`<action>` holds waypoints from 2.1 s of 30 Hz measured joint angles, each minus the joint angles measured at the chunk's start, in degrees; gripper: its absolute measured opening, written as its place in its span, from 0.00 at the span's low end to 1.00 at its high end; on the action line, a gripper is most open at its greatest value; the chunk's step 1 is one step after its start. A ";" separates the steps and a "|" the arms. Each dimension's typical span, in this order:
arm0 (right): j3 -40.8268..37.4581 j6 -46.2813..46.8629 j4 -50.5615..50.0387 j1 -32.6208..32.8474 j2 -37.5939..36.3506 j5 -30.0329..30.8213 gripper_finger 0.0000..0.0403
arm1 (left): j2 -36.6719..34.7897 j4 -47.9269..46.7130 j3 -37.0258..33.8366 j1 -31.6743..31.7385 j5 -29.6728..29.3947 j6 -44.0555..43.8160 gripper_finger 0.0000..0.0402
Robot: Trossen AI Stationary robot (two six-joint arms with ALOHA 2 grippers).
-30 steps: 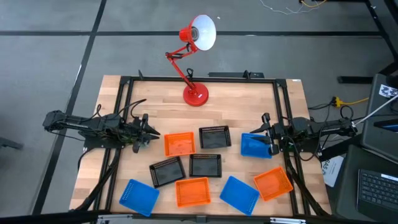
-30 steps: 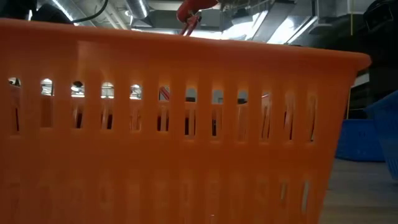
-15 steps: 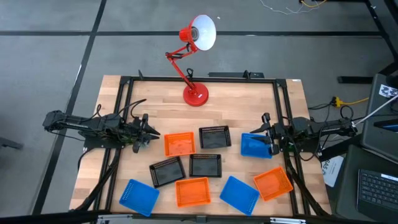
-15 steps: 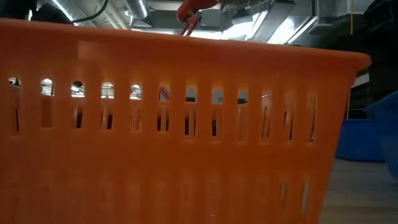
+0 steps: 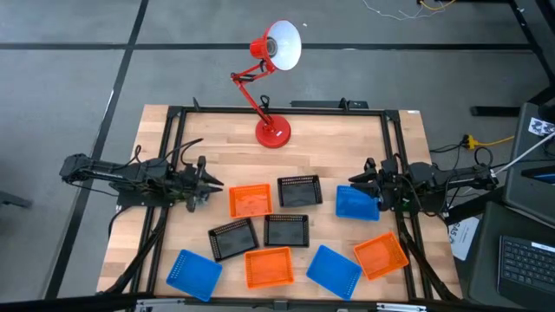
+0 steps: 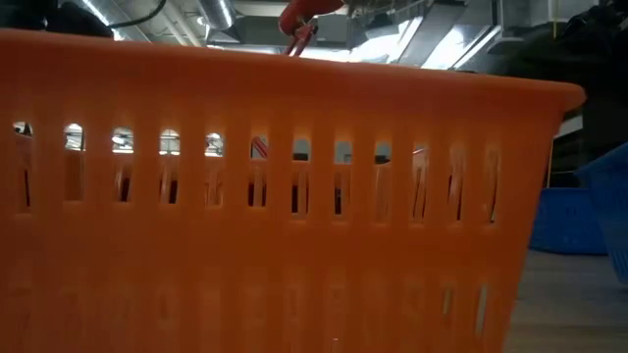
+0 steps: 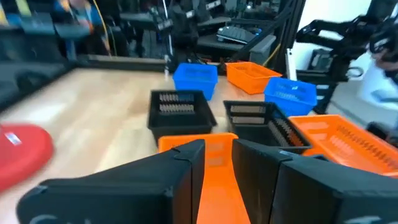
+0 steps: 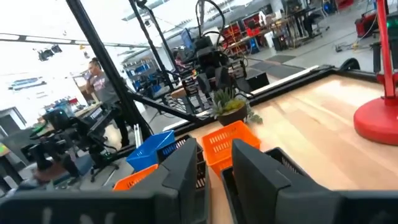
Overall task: Stack baskets by color
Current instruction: Stack the bottom right blue bin on the top right blue bin
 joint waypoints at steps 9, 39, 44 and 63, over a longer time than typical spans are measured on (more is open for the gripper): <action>0.00 -3.15 2.62 -0.02 0.02 -2.25 0.26 | -0.02 12.44 0.00 0.01 -0.25 1.08 0.18; 43.91 0.52 -28.06 6.70 38.77 -36.52 0.26 | -0.02 15.79 0.00 0.02 -10.29 4.81 0.18; 44.17 7.11 -29.66 12.34 49.33 -34.32 0.26 | -0.02 15.69 -0.01 0.02 -10.36 4.84 0.18; 57.25 27.88 -34.02 17.14 77.94 -31.31 0.26 | -0.01 15.63 0.00 0.01 -10.42 5.25 0.18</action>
